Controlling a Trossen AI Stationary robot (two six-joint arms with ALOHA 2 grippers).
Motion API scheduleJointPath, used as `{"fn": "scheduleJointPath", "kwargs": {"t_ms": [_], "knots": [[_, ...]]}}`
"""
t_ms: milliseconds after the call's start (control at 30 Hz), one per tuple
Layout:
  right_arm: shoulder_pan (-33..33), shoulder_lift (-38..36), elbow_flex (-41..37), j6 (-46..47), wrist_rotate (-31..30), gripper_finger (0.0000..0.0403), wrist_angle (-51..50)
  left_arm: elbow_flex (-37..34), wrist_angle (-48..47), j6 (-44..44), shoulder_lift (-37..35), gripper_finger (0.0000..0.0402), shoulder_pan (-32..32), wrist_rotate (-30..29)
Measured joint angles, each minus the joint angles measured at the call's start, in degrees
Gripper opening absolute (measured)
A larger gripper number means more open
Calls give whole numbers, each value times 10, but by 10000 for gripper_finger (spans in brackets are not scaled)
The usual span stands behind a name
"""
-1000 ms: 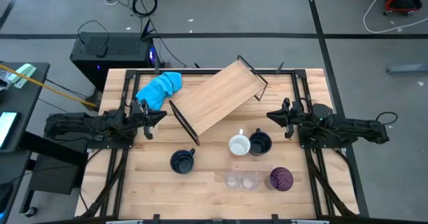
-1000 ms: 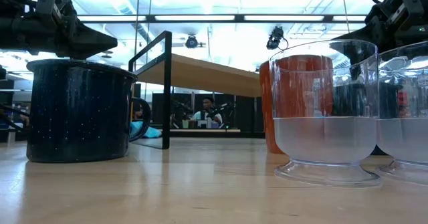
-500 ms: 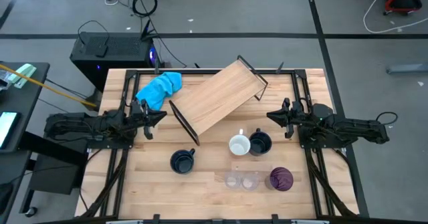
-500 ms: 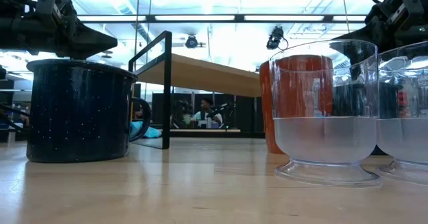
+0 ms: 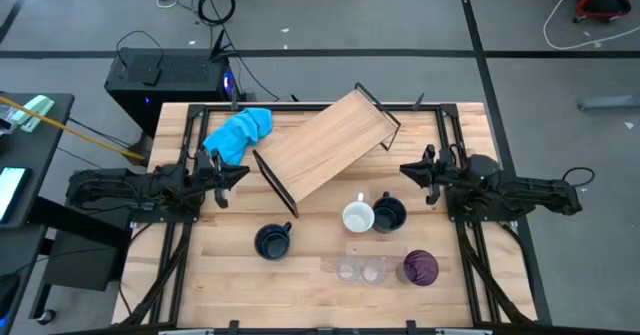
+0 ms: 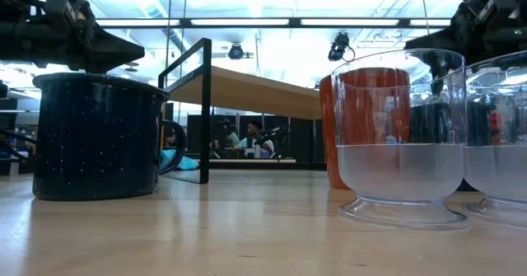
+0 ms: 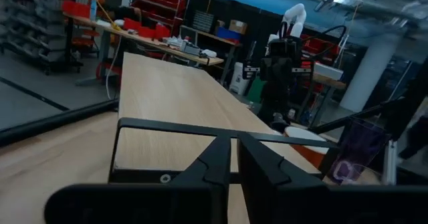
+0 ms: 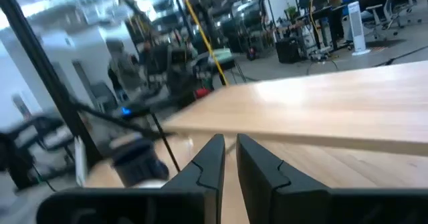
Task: Stack small to large cups/mugs on shelf
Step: Put the purple cup on the shelf
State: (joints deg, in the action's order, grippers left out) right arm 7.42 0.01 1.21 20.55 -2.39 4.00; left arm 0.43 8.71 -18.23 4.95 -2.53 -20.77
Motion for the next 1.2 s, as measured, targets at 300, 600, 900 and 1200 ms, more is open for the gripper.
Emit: {"fn": "scheduleJointPath", "kwargs": {"t_ms": [300, 600, 900, 1200], "knots": [[1, 0, 0, 38, -31, 48, 130, 0, 41, -23, 0, 36, 6, -19], [-1, 8, 12, 120, 19, 48, 135, 0, 89, 28, 0, 32, 9, -25], [-1, 160, 174, 40, 177, 48, -52, 0, 86, 86, 0, 35, 9, -26], [-4, 394, 337, -12, 224, 48, -263, 0, 85, 84, 0, 36, 9, -26]]}}
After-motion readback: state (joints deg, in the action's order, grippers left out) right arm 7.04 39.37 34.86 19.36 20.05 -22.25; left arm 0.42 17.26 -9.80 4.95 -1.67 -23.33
